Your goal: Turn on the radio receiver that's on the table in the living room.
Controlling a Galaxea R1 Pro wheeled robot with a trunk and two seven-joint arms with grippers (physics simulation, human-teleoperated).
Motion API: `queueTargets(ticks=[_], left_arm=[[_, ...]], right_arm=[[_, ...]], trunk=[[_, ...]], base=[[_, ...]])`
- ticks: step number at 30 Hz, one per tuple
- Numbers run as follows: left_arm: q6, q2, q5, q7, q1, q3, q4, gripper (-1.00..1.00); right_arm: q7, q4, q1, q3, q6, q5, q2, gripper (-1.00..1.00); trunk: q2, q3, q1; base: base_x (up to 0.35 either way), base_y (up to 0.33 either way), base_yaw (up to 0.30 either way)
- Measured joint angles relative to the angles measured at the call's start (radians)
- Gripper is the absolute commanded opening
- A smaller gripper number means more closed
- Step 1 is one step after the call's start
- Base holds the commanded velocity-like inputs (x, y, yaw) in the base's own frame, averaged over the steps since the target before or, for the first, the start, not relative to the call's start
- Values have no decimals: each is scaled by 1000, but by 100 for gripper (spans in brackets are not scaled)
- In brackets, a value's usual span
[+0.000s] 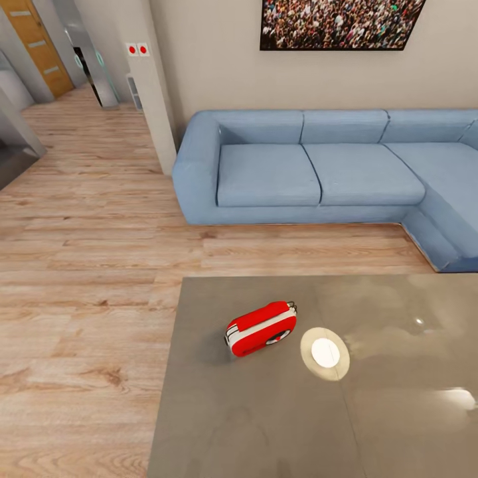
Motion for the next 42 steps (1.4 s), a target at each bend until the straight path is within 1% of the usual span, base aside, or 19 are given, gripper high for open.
queueTargets(ticks=[1,12,14,16,18,21,33,42], left_arm=[[0,0,0,0,0,0,0,100],[-3,-1,-3,-7,0,0,1,100],[-3,-4,-3,-12,0,0,-2,100],[-3,-11,-3,-13,0,1,-3,100],[-3,-23,-3,-12,0,1,-2,100],[-3,-30,-3,-12,0,0,-2,100],[-3,-35,-5,-13,0,-3,-2,100],[2,-35,-6,-17,0,-6,-2,100]], right_arm=[[-1,0,0,4,-5,1,-7,100],[2,0,0,3,-6,2,-9,100],[0,0,0,2,-6,2,-9,100],[2,0,0,2,-6,2,-9,100],[2,0,0,2,-6,1,-10,100],[0,0,0,2,-6,1,-11,100],[-1,0,0,2,-6,1,-11,100],[-1,0,0,2,-6,1,-11,100]], trunk=[[0,-1,0],[0,-19,0],[0,-22,0],[0,-26,0],[0,-29,0],[0,-34,0],[0,-53,0],[63,-40,-34]], base=[[0,0,0],[0,0,0],[0,0,0],[0,0,0],[0,0,0],[0,0,0],[0,0,0],[0,0,0]])
